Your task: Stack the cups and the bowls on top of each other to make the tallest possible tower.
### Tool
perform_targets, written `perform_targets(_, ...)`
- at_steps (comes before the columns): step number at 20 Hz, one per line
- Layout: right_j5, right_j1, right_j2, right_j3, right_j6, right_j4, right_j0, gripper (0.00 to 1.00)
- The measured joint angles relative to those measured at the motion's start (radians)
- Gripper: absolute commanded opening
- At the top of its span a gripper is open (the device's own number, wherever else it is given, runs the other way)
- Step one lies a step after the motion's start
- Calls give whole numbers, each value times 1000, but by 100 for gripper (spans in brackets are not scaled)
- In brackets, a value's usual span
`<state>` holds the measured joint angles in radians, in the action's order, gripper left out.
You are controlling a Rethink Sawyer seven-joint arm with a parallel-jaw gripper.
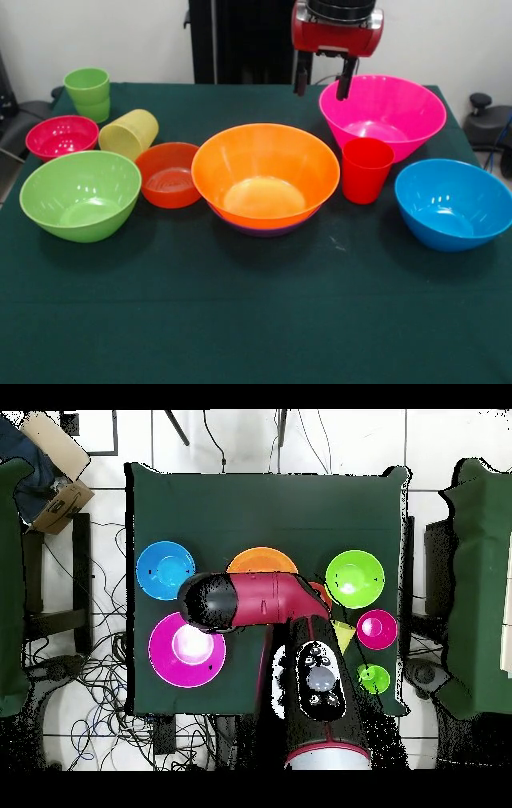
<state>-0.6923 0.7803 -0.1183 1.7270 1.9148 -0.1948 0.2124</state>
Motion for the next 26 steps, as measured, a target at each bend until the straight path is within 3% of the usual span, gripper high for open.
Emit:
perform_targets(15,147,-31,18,57,0,0,-1,100)
perform_targets(26,161,-75,61,67,0,1,-33,100)
